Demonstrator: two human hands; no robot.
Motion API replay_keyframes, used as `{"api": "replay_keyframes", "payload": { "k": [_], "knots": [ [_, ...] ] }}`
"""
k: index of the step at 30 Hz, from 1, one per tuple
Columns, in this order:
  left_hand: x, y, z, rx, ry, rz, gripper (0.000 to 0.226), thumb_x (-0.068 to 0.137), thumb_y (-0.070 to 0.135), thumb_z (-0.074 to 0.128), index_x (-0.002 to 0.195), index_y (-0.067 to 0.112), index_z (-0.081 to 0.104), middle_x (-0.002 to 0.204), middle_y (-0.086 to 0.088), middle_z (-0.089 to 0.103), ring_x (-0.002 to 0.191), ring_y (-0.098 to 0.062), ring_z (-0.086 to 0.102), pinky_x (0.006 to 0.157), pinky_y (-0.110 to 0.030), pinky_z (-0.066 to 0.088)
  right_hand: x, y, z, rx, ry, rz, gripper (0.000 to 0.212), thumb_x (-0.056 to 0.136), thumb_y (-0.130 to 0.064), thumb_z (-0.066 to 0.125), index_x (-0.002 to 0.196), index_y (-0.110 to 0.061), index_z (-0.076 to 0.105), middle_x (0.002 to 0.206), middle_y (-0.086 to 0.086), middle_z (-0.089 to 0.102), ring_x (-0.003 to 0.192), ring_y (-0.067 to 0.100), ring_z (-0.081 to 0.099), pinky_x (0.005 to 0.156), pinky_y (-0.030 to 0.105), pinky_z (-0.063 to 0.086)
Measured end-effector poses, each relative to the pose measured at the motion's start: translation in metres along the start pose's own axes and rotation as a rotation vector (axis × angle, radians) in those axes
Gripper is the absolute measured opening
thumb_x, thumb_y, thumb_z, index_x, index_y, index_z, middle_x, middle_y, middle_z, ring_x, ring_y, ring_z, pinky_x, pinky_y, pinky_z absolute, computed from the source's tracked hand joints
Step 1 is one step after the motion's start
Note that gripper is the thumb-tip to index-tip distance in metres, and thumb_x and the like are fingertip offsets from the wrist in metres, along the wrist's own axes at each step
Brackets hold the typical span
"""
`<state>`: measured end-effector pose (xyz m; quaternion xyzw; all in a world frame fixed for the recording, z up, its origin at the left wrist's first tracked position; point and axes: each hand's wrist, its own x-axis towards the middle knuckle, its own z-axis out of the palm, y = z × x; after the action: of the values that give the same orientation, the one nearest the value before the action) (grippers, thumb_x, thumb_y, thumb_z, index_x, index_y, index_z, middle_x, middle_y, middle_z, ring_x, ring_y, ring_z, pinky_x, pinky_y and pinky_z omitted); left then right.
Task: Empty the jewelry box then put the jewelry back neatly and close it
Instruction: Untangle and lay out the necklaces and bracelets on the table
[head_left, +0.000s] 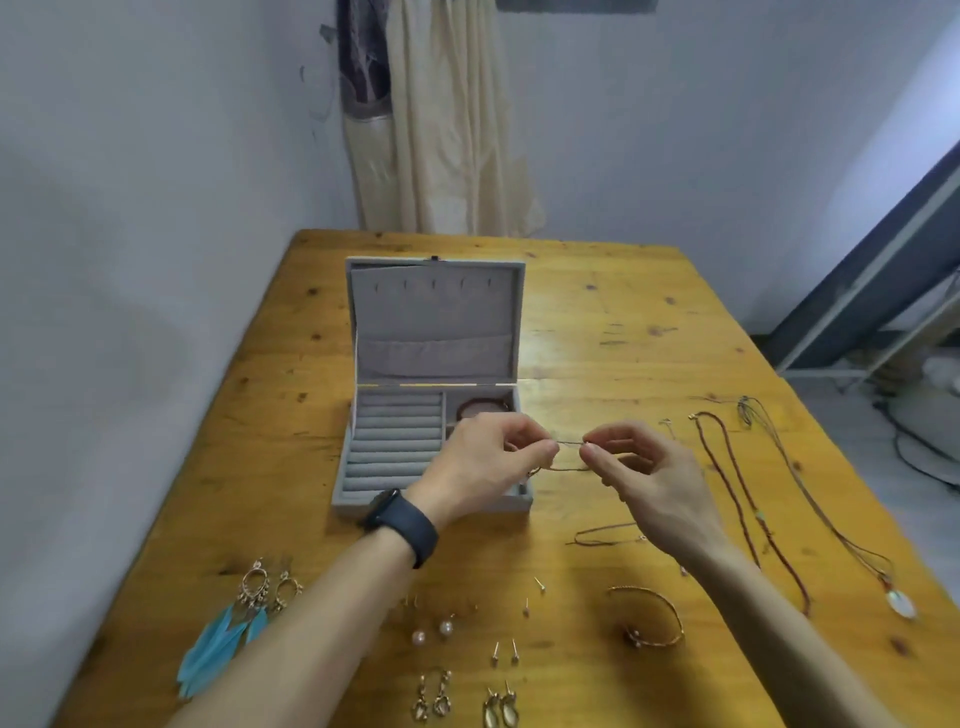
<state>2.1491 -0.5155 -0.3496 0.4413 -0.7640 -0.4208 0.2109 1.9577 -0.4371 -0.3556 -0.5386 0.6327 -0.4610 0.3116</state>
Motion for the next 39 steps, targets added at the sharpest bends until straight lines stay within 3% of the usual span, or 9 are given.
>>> {"api": "replay_keyframes", "payload": {
  "k": [4,8,11,15,22,27,31,35,39],
  "knots": [
    [0.014,0.013,0.011,0.049,-0.118,-0.013,0.019,0.095,0.041,0.063,0.103,0.026,0.072,0.085,0.012,0.074,0.08,0.002,0.066,0.076,-0.023,0.057,0.003,0.02,-0.021,-0.116,0.058,0.013,0.009,0.088,-0.036,0.073,0.095,-0.031,0.072,0.089,-0.015,0.073,0.084,0.002,0.069,0.069,0.02,0.056],
    [0.029,0.019,0.027,0.311,-0.124,-0.004,0.019,0.092,0.048,0.062,0.097,0.031,0.071,0.084,0.015,0.072,0.082,0.001,0.064,0.078,-0.031,0.056,0.008,0.037,-0.029,-0.342,0.046,0.025,0.007,0.089,-0.039,0.072,0.095,-0.036,0.07,0.083,-0.026,0.066,0.084,-0.013,0.062,0.065,0.009,0.05],
    [0.037,0.02,0.04,0.548,-0.101,0.014,0.024,0.092,0.052,0.059,0.1,0.033,0.071,0.094,0.014,0.071,0.089,-0.008,0.064,0.078,-0.034,0.055,0.014,0.047,-0.03,-0.512,0.03,0.039,0.011,0.089,-0.044,0.07,0.096,-0.035,0.071,0.085,-0.023,0.067,0.078,-0.004,0.064,0.071,0.021,0.055],
    [0.041,0.013,0.059,0.732,-0.037,0.093,0.024,0.094,0.05,0.057,0.102,0.032,0.071,0.098,0.01,0.072,0.092,-0.014,0.065,0.082,-0.036,0.054,0.018,0.056,-0.026,-0.669,-0.007,-0.001,0.019,0.091,-0.044,0.066,0.104,-0.031,0.071,0.097,-0.012,0.072,0.086,0.008,0.065,0.076,0.031,0.058],
    [0.037,0.011,0.057,0.731,0.076,0.161,0.027,0.098,0.046,0.049,0.109,0.033,0.07,0.104,0.009,0.066,0.098,-0.014,0.056,0.085,-0.034,0.047,0.016,0.056,-0.024,-0.761,-0.017,-0.027,0.026,0.094,-0.044,0.062,0.109,-0.025,0.072,0.103,-0.005,0.068,0.097,0.013,0.057,0.083,0.03,0.053],
    [0.04,-0.004,0.013,0.716,0.312,-0.007,0.024,0.096,0.037,0.05,0.112,0.028,0.066,0.106,0.004,0.067,0.099,-0.021,0.057,0.083,-0.038,0.05,0.018,0.051,-0.024,-0.762,-0.043,0.004,0.032,0.095,-0.048,0.058,0.114,-0.026,0.071,0.108,-0.005,0.067,0.101,0.013,0.057,0.084,0.03,0.053],
    [0.052,-0.015,-0.016,0.871,0.169,-0.181,0.026,0.095,0.039,0.055,0.11,0.031,0.073,0.11,-0.001,0.072,0.104,-0.027,0.062,0.084,-0.038,0.054,0.019,0.047,-0.019,-0.752,-0.024,0.002,0.034,0.096,-0.049,0.055,0.115,-0.025,0.07,0.107,-0.005,0.068,0.102,0.015,0.058,0.085,0.031,0.053],
    [0.069,-0.008,-0.027,0.847,0.04,-0.263,0.024,0.085,0.05,0.07,0.096,0.03,0.078,0.097,-0.001,0.074,0.089,-0.026,0.068,0.076,-0.036,0.057,0.016,0.045,-0.014,-0.788,-0.062,0.01,0.032,0.097,-0.046,0.052,0.116,-0.026,0.069,0.114,-0.006,0.064,0.106,0.014,0.055,0.085,0.028,0.048],
    [0.083,0.006,-0.029,0.948,-0.037,-0.287,0.038,0.077,0.064,0.072,0.088,0.027,0.076,0.09,-0.001,0.069,0.08,-0.025,0.064,0.065,-0.032,0.049,0.014,0.045,-0.01,-0.827,-0.06,-0.01,0.034,0.099,-0.045,0.049,0.116,-0.023,0.068,0.114,-0.005,0.063,0.105,0.014,0.054,0.086,0.027,0.048]
  ]
}}
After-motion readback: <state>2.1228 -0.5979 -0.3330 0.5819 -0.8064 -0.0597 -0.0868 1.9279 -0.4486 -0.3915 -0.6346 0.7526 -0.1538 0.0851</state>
